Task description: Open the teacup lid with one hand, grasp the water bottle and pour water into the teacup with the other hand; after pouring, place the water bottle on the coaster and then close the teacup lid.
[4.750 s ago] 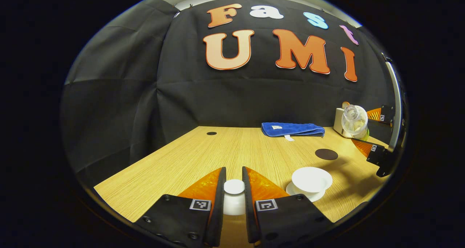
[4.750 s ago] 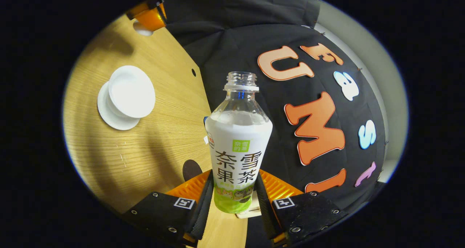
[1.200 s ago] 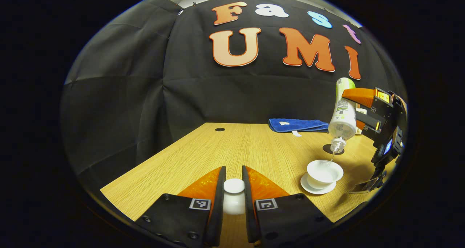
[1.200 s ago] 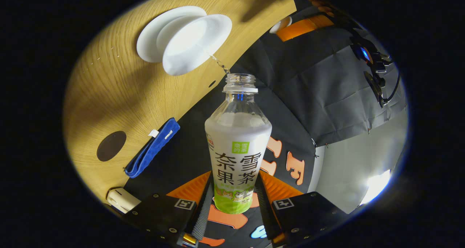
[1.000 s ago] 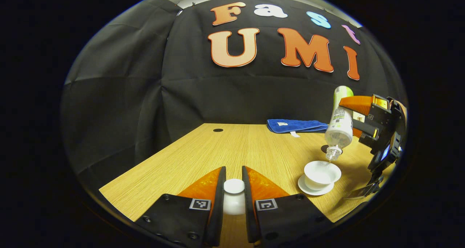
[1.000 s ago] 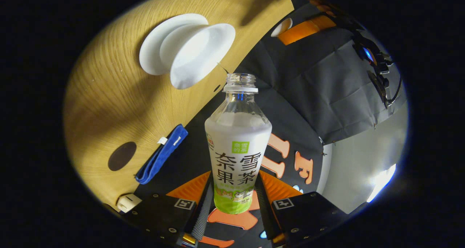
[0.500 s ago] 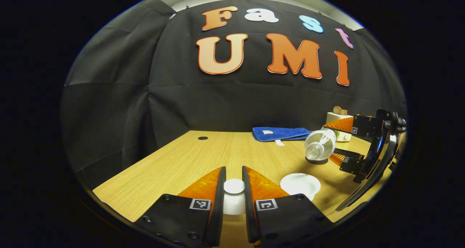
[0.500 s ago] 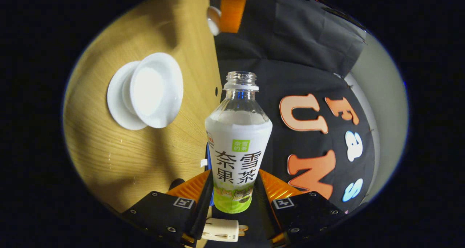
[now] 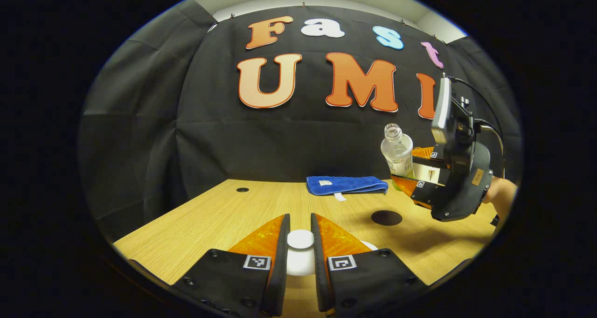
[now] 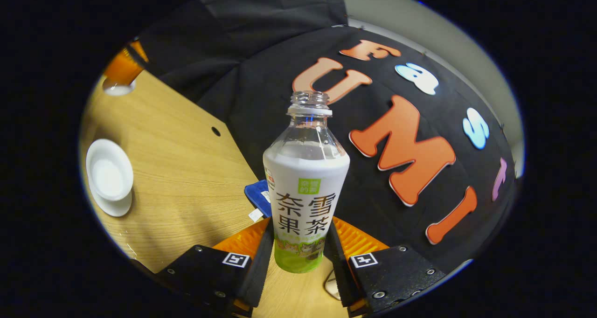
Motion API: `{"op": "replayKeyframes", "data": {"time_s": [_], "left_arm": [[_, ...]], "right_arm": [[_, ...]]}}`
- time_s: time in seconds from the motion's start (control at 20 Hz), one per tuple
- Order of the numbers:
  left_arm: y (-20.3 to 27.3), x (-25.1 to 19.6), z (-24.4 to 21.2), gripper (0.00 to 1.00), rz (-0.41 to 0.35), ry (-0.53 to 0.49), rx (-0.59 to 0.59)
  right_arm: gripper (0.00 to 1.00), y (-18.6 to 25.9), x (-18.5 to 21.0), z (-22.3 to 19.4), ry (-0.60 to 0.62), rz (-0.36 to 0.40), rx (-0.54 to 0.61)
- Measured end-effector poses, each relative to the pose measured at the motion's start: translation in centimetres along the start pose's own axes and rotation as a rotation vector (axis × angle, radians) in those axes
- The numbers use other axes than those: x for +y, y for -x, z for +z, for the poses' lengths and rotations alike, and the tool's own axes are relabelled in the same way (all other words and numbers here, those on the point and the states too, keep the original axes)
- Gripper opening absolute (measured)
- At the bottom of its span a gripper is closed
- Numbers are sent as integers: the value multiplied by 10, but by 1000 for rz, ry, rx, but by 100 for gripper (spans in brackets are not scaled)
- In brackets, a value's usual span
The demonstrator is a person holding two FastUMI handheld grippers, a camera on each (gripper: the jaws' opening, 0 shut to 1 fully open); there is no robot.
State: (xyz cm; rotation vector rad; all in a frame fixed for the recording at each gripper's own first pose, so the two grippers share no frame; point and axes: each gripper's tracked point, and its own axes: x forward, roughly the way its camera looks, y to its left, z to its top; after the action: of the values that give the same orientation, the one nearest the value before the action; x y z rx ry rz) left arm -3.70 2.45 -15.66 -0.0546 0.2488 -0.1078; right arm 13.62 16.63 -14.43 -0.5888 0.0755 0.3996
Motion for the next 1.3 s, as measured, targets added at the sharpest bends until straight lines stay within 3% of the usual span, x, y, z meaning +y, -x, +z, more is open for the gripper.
{"op": "replayKeyframes", "data": {"time_s": [0.3, 0.45, 1.0, 1.15, 1.3], "left_arm": [[-2, -13, 3, 30, -11, 20, -9], [-4, -19, 1, 30, -19, 37, -6], [-19, -34, -11, 31, -34, 58, 27], [-23, -40, -14, 30, -44, 67, 40], [-30, -50, -23, 30, -70, 73, 66]], "right_arm": [[64, -15, 5, -30, -406, 82, 86], [64, -21, 14, -44, -530, 114, 124], [64, -29, 51, -85, -709, 188, 255], [61, -30, 52, -84, -709, 185, 248], [65, -30, 53, -85, -697, 190, 247]]}}
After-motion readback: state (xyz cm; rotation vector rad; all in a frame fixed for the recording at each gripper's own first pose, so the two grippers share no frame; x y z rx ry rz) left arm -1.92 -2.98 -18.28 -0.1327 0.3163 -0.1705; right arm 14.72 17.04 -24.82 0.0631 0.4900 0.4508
